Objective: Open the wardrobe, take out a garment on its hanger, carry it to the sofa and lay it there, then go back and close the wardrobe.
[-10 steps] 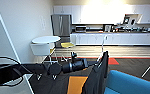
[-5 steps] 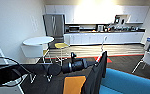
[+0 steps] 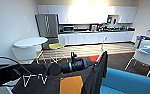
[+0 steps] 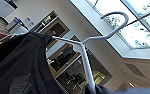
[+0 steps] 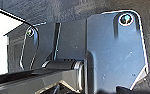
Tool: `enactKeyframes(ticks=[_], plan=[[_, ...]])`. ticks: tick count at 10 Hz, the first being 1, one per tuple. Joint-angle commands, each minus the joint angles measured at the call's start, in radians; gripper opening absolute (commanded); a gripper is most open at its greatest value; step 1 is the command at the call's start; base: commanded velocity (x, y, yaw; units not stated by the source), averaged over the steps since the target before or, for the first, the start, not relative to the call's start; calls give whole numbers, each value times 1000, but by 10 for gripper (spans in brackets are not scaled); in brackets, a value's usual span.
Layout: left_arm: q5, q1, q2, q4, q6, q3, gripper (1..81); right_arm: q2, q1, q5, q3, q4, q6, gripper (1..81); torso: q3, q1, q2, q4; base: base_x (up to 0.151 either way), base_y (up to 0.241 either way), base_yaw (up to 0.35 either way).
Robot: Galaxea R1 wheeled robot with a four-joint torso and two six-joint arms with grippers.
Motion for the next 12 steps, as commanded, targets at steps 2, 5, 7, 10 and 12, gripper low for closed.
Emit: enactKeyframes(ticks=[2,5,7,10,12], plan=[[-24,-161,8,47,20,28,10,1,38,-46,0,18,2,811,0,0,0,0,0,0,-158],[-23,-161,11,47,20,30,10,1,38,-46,2,18,2,811,0,0,0,0,0,0,-159],[-23,-156,4,49,20,33,10,1,41,-46,2,18,1,811,0,0,0,0,0,0,-158],[-23,-145,7,63,20,33,10,3,41,-46,2,18,1,811,0,0,0,0,0,0,-158],[-23,-144,5,64,20,31,10,4,41,-46,3,16,1,811,0,0,0,0,0,0,-158]])
